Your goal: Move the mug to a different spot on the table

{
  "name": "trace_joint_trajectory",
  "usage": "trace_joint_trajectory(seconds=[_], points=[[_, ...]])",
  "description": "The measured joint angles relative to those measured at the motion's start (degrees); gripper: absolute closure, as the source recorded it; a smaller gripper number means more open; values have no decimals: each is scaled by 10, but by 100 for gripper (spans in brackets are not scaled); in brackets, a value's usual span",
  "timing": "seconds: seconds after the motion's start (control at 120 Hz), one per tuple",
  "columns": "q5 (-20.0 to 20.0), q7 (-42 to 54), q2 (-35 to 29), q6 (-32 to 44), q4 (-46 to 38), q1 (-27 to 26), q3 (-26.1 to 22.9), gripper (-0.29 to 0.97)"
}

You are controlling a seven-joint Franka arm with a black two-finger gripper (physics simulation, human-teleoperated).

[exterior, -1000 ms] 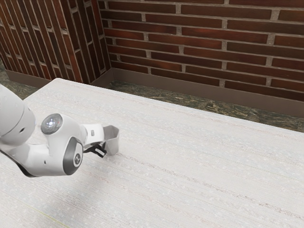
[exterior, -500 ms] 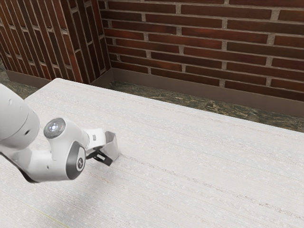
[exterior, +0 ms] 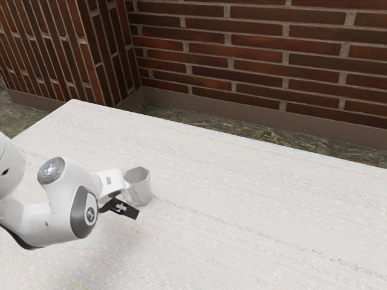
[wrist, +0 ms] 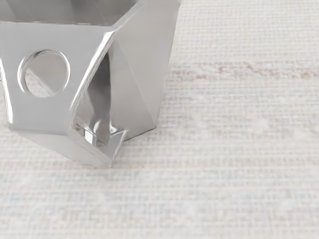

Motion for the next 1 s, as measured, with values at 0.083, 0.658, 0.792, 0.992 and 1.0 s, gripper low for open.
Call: trace_joint_trajectory(seconds=[0.083, 0.658, 0.792, 0.992, 1.0], points=[[-8, 1, -31, -9, -5, -7, 1, 1], [197, 40, -70, -371, 212, 70, 82, 0], [291, 14, -52, -523, 336, 74, 68, 0], [364, -40, -36, -731, 502, 151, -43, 0], [365, -42, -36, -738, 508, 157, -50, 0]])
